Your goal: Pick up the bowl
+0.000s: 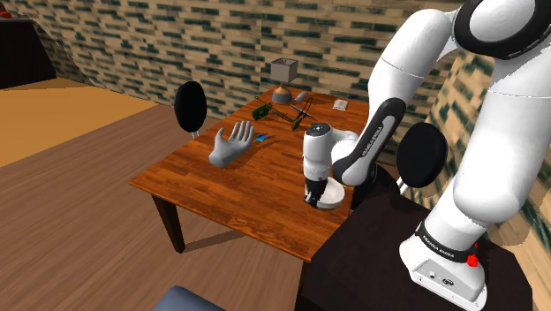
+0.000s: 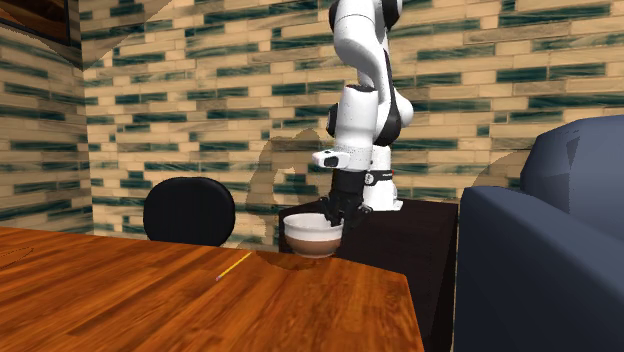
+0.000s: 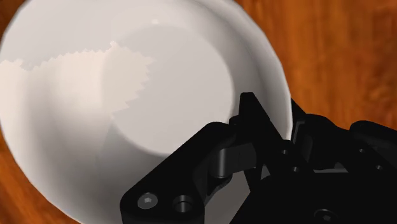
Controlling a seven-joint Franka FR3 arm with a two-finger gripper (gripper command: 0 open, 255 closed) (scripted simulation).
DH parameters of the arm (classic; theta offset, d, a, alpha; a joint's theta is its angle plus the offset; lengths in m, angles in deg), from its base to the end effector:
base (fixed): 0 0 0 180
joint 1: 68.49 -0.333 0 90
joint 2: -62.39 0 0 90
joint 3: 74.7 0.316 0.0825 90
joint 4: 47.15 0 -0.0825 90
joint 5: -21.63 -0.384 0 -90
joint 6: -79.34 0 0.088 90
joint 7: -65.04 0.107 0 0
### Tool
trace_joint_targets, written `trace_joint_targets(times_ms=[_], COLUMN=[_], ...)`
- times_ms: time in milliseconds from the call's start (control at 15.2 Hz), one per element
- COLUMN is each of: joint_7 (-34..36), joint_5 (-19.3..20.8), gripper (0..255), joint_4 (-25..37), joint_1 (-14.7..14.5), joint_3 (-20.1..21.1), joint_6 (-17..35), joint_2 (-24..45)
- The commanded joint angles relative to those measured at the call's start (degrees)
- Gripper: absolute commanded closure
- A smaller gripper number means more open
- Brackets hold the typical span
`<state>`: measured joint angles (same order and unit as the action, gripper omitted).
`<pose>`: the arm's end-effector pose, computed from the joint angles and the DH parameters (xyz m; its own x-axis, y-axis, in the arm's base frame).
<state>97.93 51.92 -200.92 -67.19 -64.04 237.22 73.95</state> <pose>0.3804 0.0889 0.1587 0.9942 0.0850 -0.0658 0.0945 -0.9828 0.1584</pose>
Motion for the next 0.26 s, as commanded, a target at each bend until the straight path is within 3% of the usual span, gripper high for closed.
trace_joint_targets(times_ms=[0,198], joint_7=[-2.1,-3.3], joint_5=[-2.6,-4.1], gripper=[255,255], joint_4=[-0.4,-0.7], joint_1=[0.6,0.9], joint_3=[1.3,1.8], joint_6=[-1.5,-2.3], joint_2=[-2.1,-3.3])
